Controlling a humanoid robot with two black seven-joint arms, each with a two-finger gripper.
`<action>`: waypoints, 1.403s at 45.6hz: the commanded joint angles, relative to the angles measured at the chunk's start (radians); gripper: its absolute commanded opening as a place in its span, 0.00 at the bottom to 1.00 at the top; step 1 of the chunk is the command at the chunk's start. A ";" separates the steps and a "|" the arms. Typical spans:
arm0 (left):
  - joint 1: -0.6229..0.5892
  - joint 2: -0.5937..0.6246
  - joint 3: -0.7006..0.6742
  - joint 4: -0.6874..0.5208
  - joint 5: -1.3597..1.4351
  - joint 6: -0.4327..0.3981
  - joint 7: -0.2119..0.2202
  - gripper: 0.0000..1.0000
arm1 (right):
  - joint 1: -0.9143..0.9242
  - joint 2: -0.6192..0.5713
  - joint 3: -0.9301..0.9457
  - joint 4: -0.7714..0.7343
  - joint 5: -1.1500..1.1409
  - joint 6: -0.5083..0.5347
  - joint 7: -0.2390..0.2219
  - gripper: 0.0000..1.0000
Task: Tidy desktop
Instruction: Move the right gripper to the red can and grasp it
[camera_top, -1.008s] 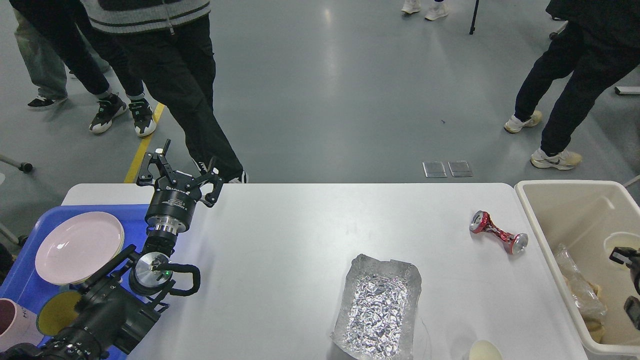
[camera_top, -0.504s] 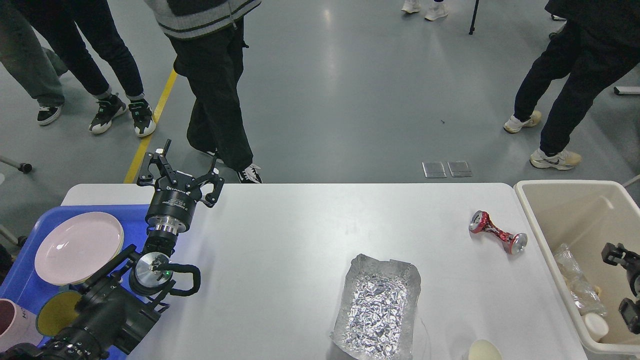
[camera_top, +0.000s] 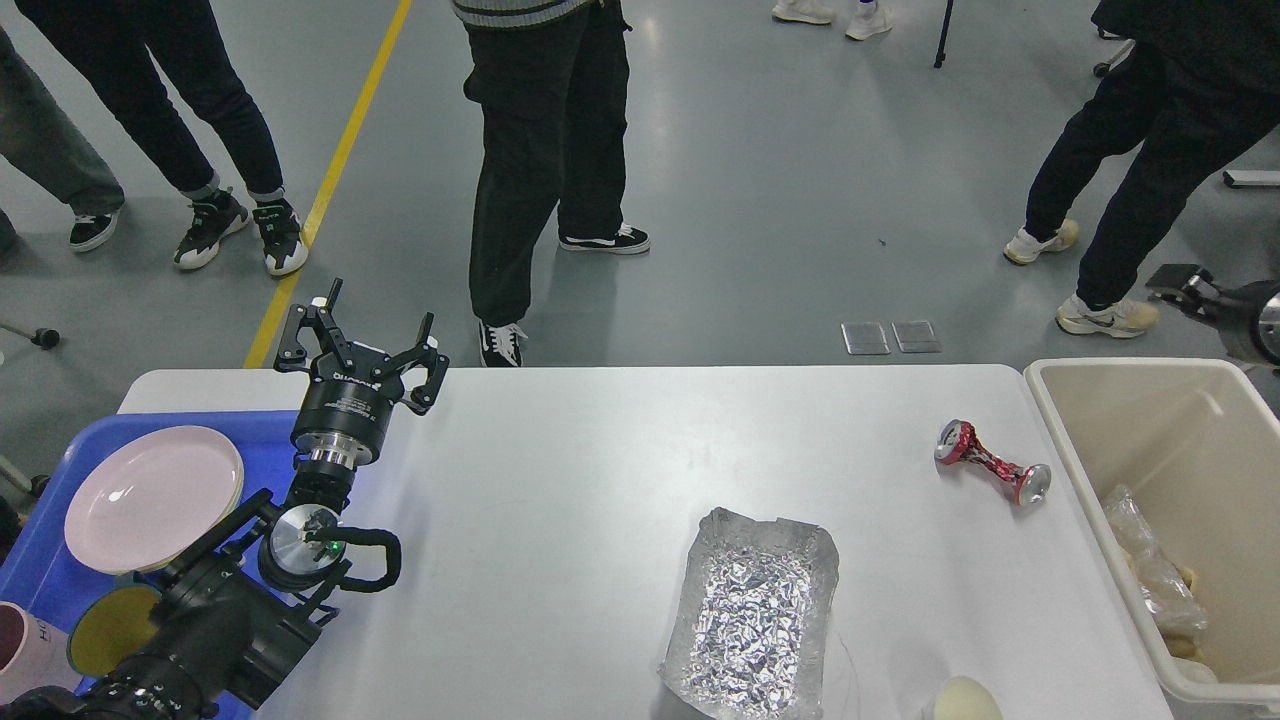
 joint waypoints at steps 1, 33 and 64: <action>0.000 0.000 0.000 0.000 0.000 0.000 0.000 0.96 | 0.199 -0.046 -0.002 0.246 -0.015 0.022 -0.009 1.00; 0.000 0.000 0.000 0.000 0.001 0.000 0.000 0.96 | 0.620 -0.202 -0.103 1.230 -0.279 0.005 -0.078 1.00; 0.000 0.001 0.000 0.000 0.000 0.000 0.000 0.96 | -0.115 -0.078 0.158 0.737 -0.265 -0.657 -0.070 1.00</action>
